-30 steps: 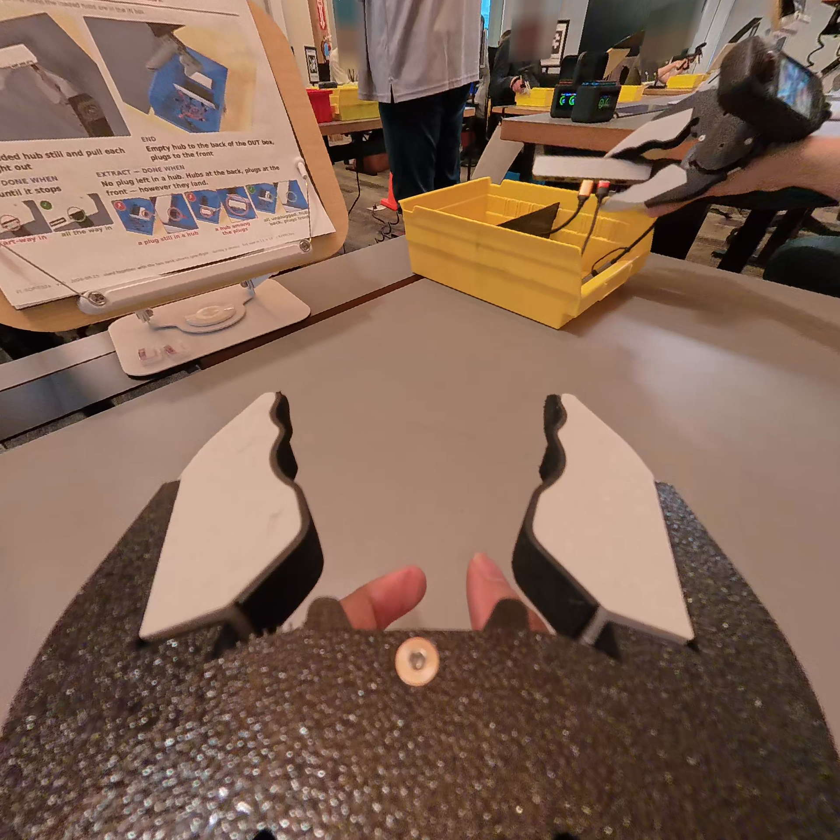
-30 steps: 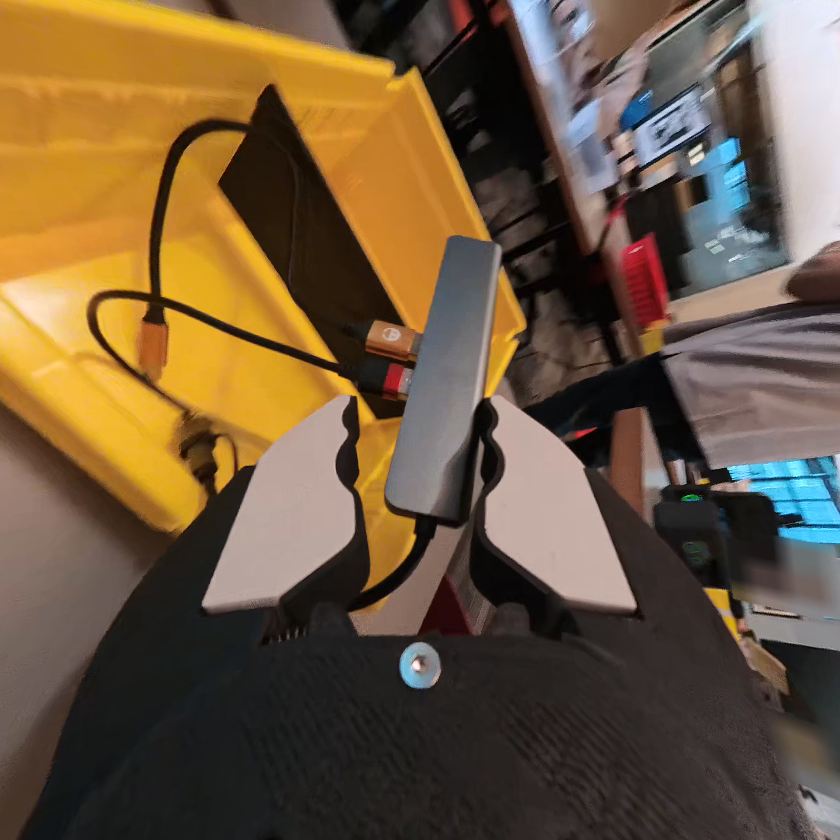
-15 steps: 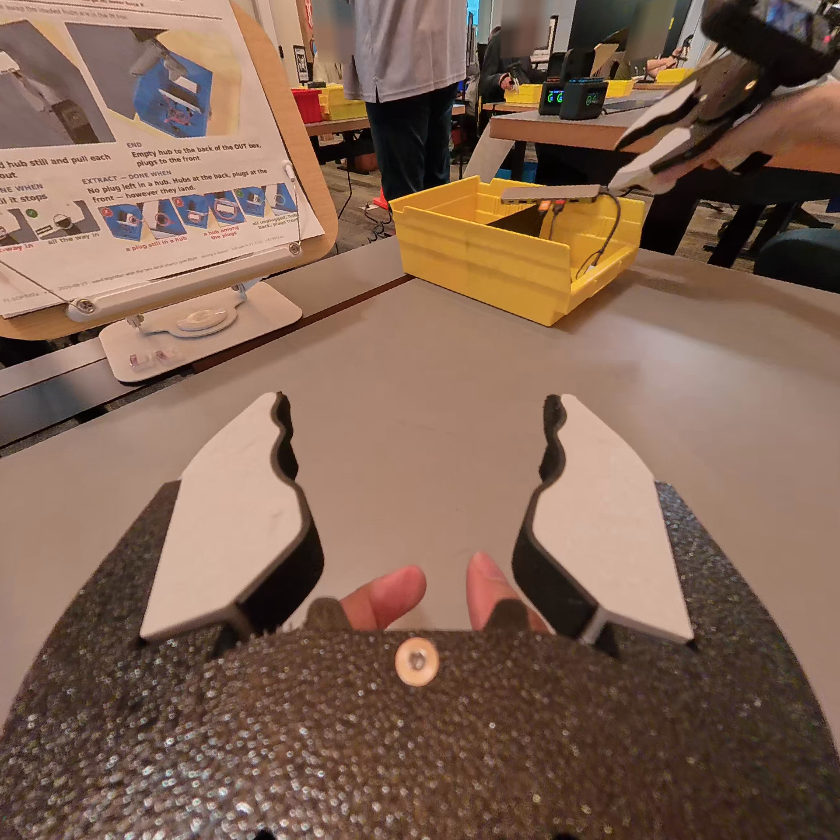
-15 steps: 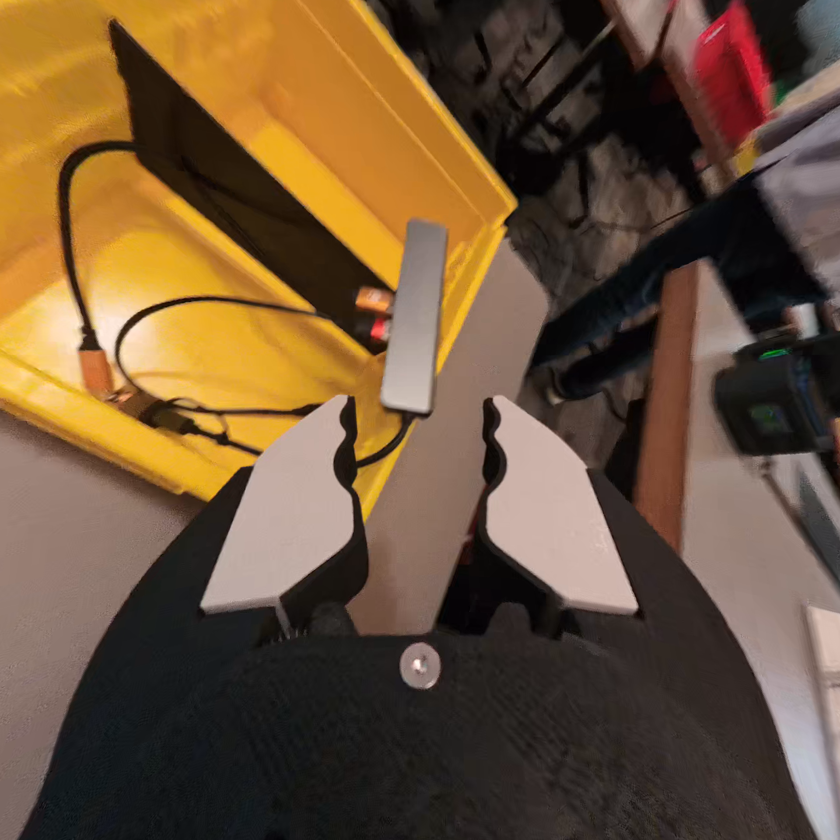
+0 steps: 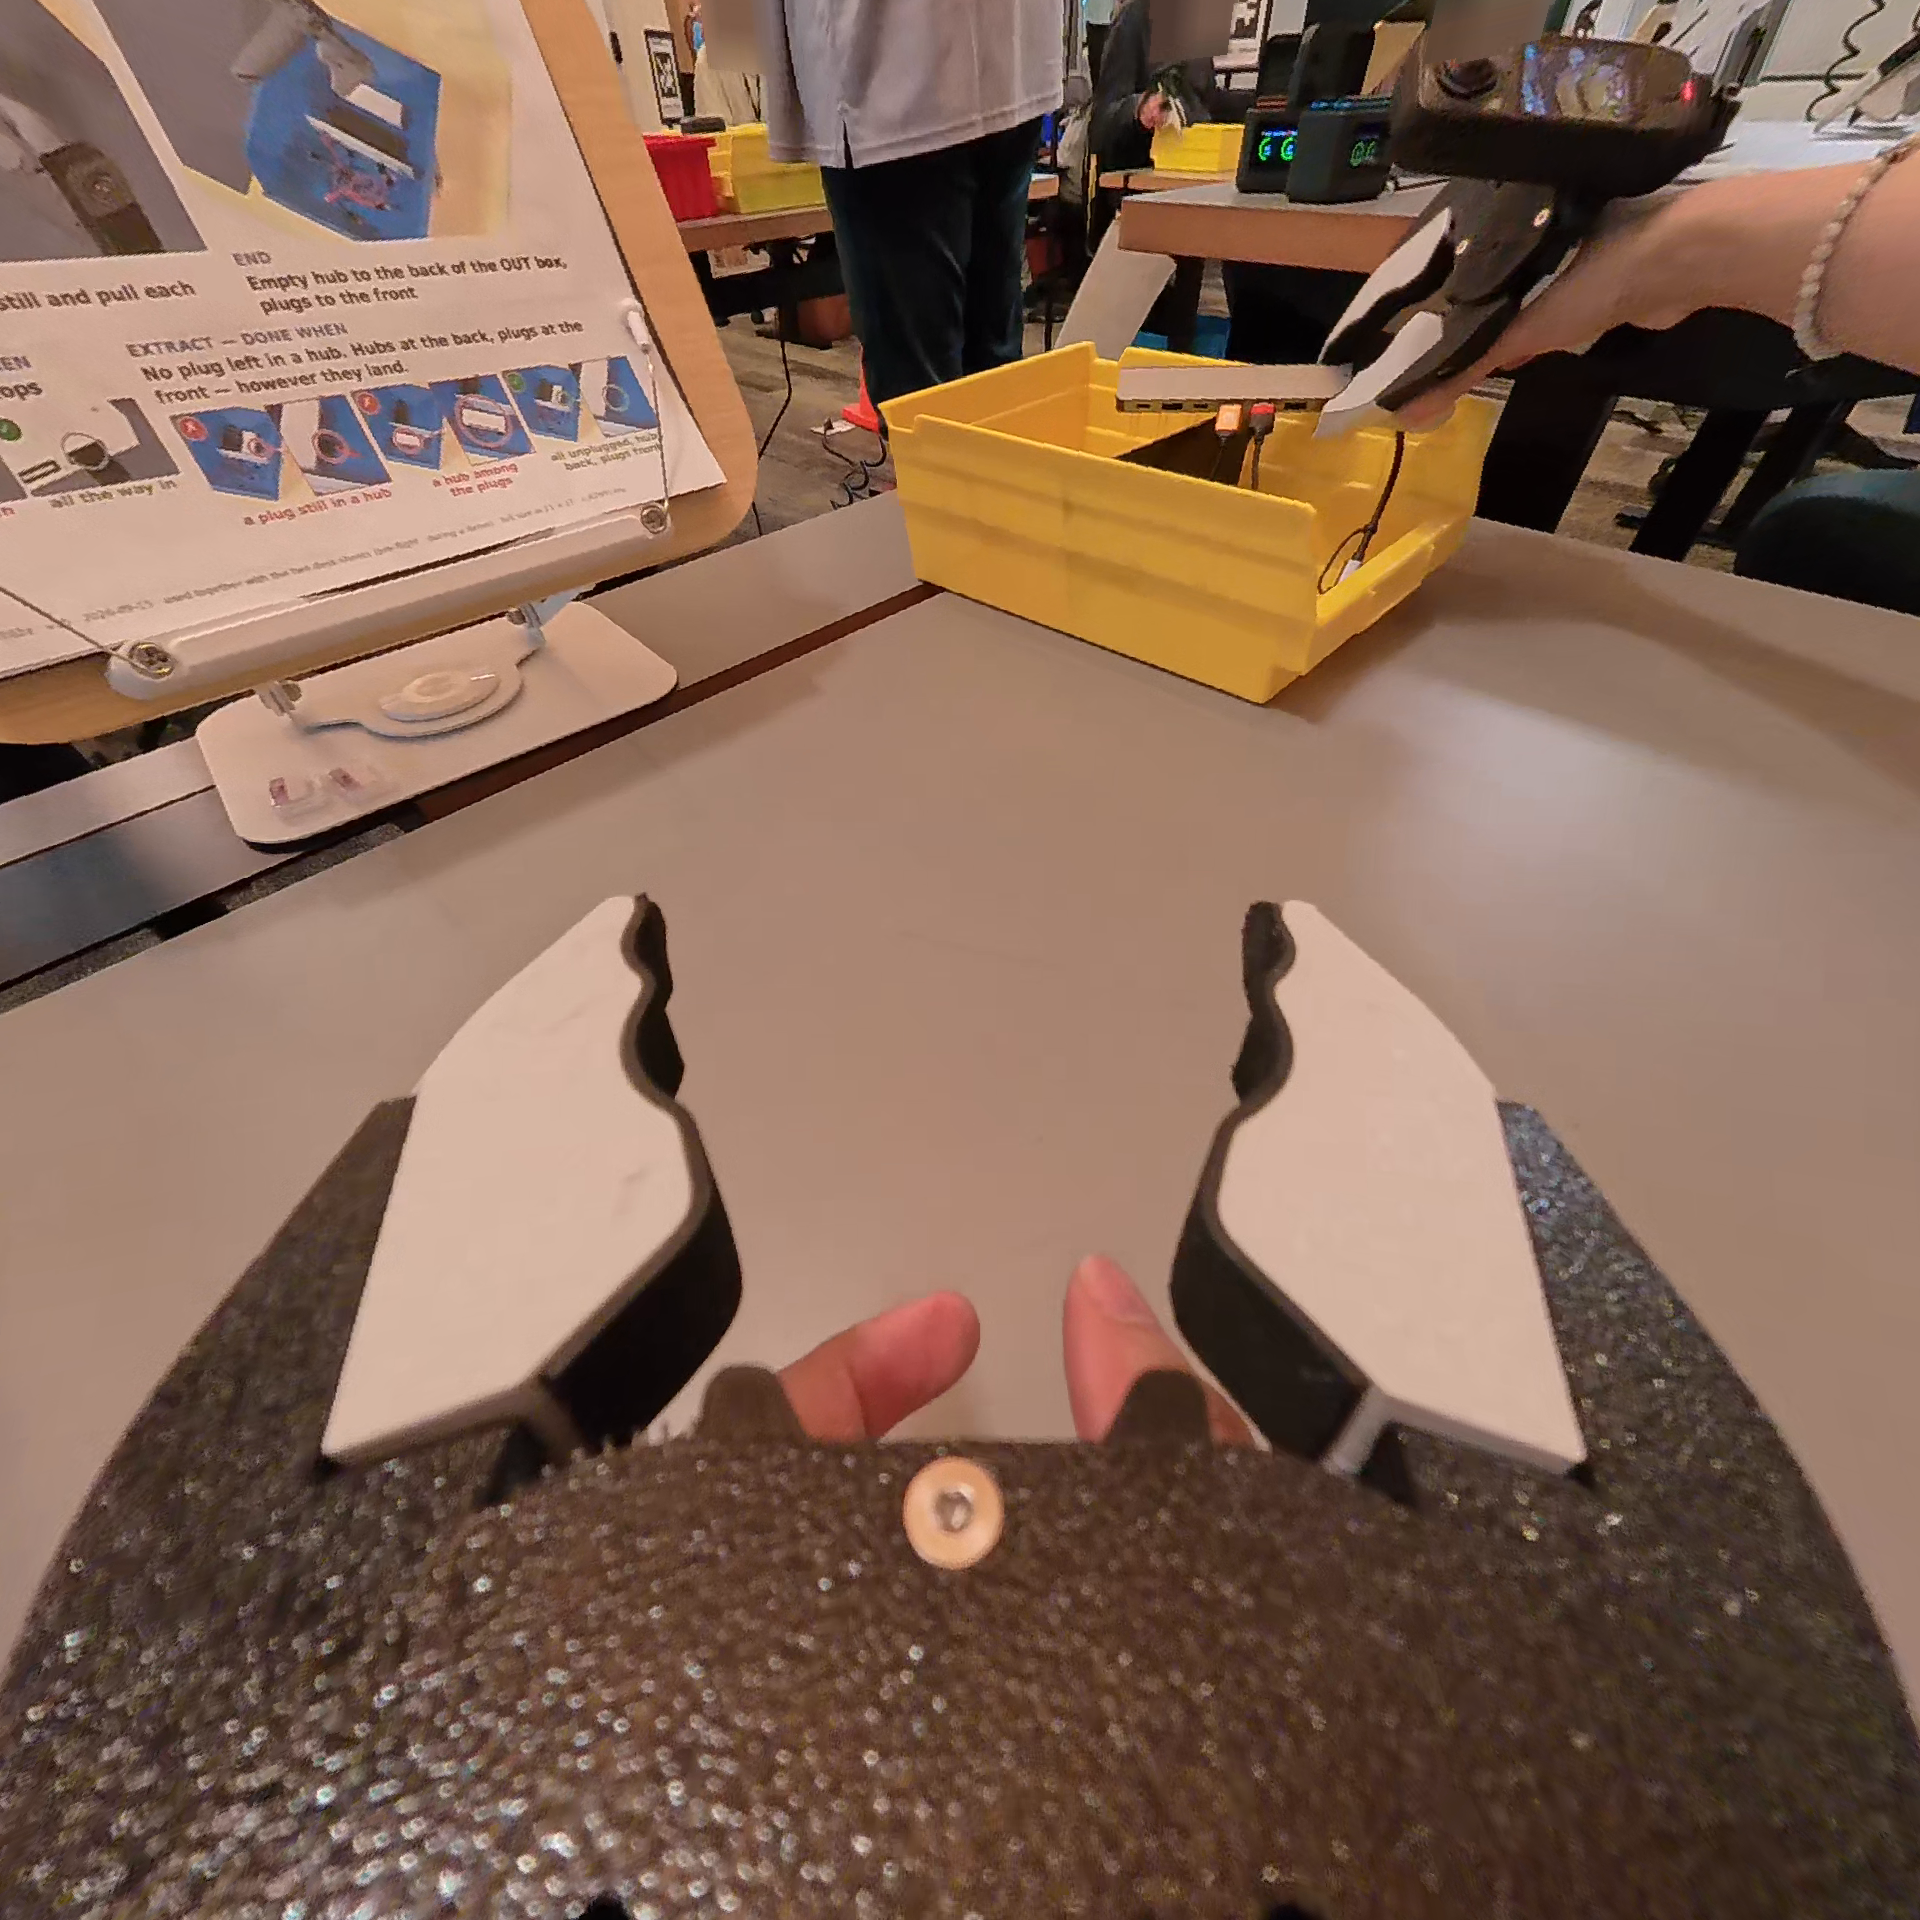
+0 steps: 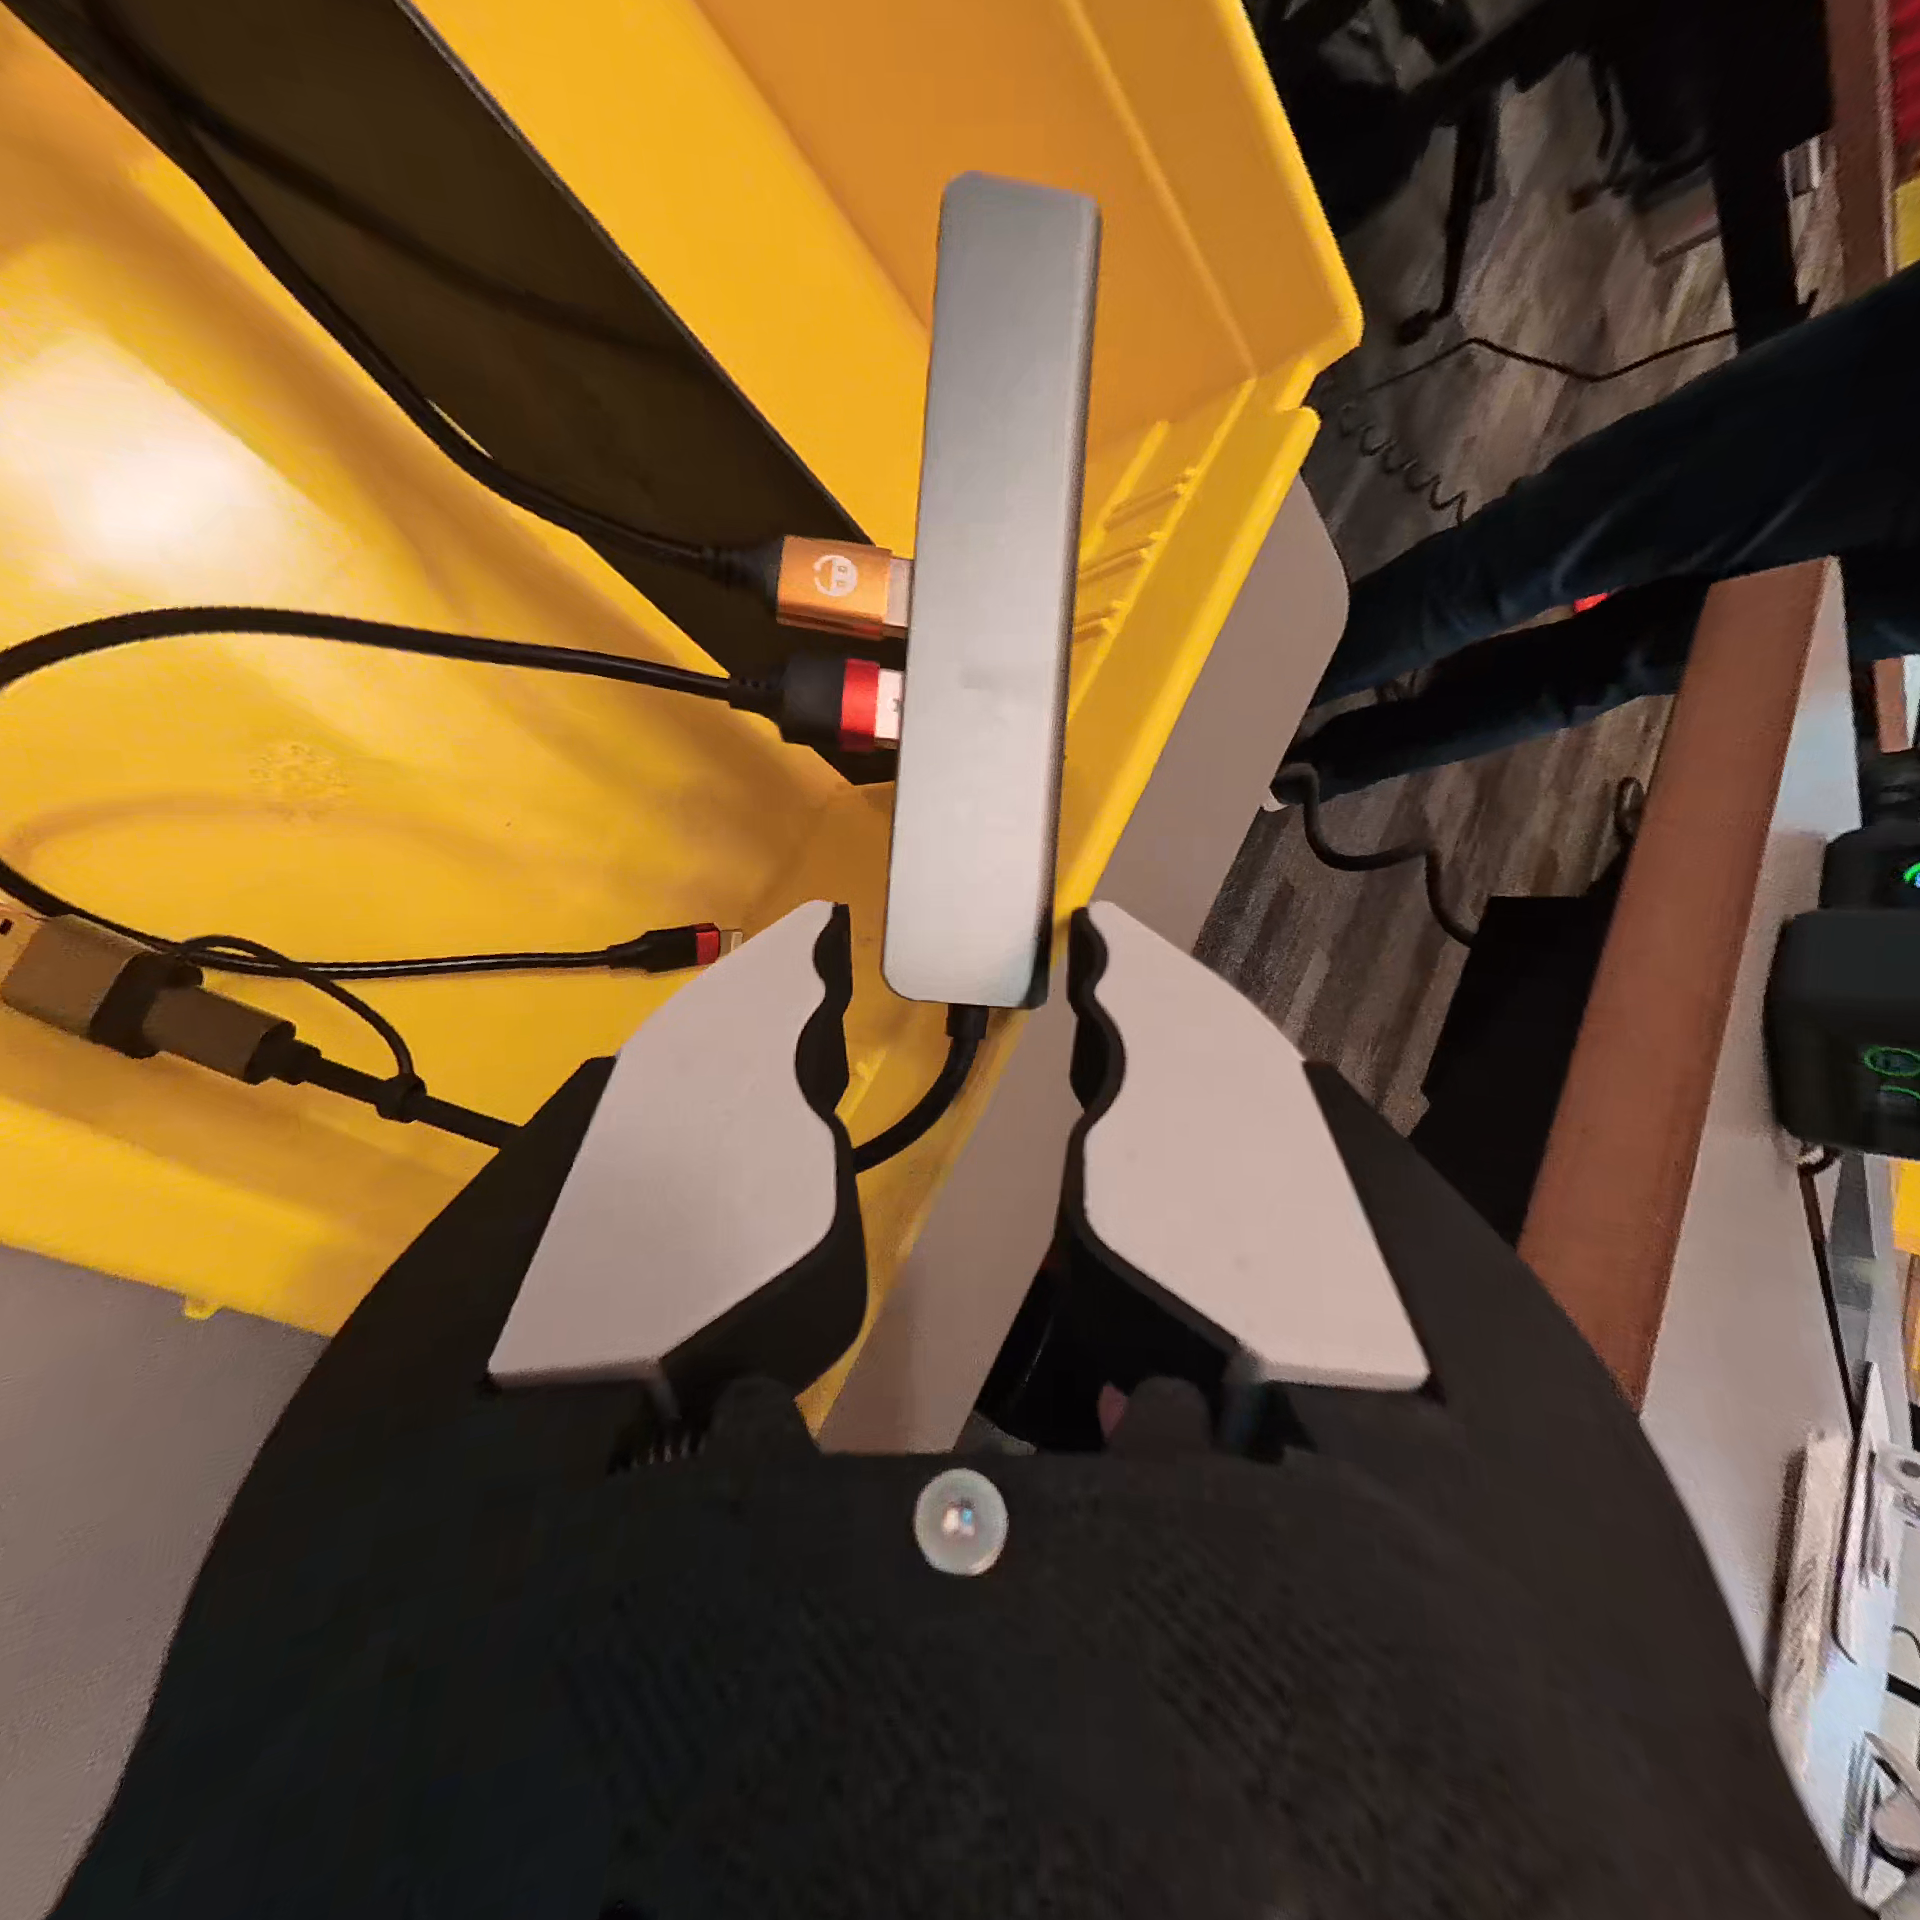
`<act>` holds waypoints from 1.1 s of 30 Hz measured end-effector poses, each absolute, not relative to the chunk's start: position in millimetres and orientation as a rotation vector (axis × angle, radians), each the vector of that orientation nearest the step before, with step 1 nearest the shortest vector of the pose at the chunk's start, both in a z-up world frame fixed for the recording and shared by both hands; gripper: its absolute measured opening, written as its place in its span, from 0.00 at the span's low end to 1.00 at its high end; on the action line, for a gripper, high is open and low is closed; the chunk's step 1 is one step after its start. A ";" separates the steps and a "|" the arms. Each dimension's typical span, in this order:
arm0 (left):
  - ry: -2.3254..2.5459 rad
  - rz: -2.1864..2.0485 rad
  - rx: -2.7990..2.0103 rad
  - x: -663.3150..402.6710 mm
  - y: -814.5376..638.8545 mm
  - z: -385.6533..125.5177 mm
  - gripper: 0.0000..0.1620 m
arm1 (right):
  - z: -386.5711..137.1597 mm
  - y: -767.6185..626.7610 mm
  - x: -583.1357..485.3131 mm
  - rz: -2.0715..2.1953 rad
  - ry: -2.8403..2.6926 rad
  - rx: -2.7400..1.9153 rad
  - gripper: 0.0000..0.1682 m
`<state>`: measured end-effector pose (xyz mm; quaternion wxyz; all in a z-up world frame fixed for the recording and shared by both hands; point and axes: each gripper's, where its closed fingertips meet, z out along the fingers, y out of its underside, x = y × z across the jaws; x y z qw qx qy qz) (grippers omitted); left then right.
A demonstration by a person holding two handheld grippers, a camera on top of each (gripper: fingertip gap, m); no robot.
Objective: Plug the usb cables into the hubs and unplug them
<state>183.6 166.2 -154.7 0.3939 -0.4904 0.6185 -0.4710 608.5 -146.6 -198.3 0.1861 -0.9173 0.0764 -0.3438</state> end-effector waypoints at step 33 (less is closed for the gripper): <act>1.598 -1.225 -1.258 183.9 160.4 -158.5 0.64 | -191.9 -157.5 575.7 -1.104 -0.017 -2.776 0.34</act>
